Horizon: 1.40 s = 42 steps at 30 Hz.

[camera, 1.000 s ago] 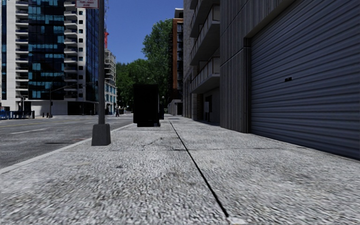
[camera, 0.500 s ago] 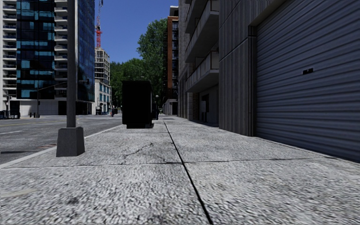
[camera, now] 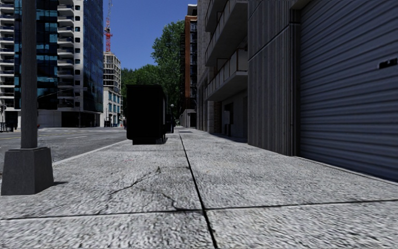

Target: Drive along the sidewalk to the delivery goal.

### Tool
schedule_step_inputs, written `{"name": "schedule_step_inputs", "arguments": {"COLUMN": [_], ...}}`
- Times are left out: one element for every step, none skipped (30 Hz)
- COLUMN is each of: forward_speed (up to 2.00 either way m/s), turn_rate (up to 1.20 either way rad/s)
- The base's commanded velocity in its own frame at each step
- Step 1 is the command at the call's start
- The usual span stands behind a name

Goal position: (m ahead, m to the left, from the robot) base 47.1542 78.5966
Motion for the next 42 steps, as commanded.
{"name": "schedule_step_inputs", "arguments": {"forward_speed": [1.98,1.98,1.98,1.98,1.98,1.98,1.98,1.98,1.98,1.98,1.98,1.98,1.98,1.98,1.98,1.98,1.98,1.98,1.98,1.98,1.98,1.98,1.98,1.98,1.99,1.99,1.99,2.00,2.00,2.00,2.00,2.00,2.00,2.00,2.00,2.00,2.00,2.00,2.00,2.00,2.00,2.00], "turn_rate": [0.00,0.00,0.00,0.00,0.00,0.00,0.00,0.00,0.00,0.00,0.00,0.00,0.00,0.00,0.00,0.00,0.00,0.00,0.00,0.00,0.00,0.00,0.00,0.00,0.00,0.00,0.00,0.00,0.00,0.00,0.00,0.00,0.00,0.00,0.00,0.00,0.00,0.00,0.00,0.00,0.00,0.00]}}
